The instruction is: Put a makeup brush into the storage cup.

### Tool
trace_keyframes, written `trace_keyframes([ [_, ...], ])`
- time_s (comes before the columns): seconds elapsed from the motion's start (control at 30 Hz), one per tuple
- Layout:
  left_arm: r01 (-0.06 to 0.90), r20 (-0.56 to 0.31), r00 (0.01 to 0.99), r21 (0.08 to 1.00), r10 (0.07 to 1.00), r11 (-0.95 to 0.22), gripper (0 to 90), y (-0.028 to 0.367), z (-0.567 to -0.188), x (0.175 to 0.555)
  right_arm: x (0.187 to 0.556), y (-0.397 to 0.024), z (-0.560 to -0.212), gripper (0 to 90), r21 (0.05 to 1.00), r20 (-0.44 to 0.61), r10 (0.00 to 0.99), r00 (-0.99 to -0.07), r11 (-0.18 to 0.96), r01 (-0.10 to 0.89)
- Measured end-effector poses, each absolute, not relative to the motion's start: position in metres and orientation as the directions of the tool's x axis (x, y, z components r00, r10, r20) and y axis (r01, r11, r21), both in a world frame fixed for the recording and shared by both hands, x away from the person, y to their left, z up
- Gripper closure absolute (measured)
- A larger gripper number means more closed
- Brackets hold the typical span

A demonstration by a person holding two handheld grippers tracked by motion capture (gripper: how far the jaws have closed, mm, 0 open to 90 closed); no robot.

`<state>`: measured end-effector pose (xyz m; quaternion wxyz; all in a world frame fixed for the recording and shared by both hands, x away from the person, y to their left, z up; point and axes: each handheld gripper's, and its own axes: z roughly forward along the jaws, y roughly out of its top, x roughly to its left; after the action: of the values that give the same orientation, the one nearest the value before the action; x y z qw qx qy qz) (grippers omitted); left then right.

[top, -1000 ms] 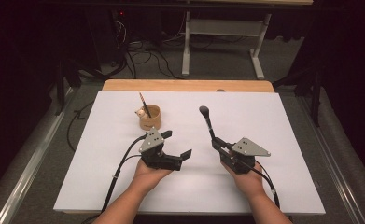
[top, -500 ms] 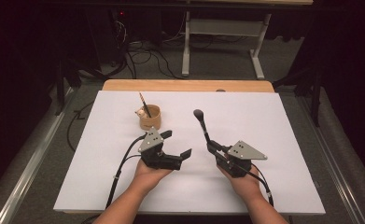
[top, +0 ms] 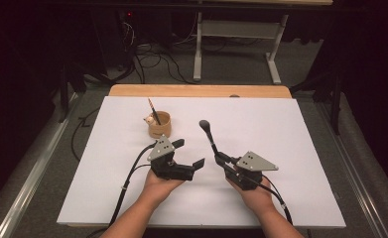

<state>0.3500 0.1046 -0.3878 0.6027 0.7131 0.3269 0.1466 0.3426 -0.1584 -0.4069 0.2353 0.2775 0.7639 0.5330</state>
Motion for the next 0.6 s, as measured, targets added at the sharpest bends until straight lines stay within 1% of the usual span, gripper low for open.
trace_keyframes([
  [0.17,0.296,-0.190,0.743,0.953,0.641,-0.060,3.1,0.1029,-0.3881,0.3522,0.3404,-0.1568,-0.4065,81.8,0.945,-0.065,0.661,-0.747,0.280,0.166],
  [0.2,0.295,-0.189,0.745,0.954,0.640,-0.062,4.7,0.1025,-0.3883,0.3519,0.3402,-0.1565,-0.4064,81.8,0.945,-0.066,0.662,-0.747,0.281,0.166],
  [0.6,0.303,-0.209,0.749,0.952,0.629,-0.044,6.2,0.1044,-0.3838,0.3508,0.3366,-0.1505,-0.4064,81.8,0.945,-0.075,0.635,-0.769,0.292,0.148],
])
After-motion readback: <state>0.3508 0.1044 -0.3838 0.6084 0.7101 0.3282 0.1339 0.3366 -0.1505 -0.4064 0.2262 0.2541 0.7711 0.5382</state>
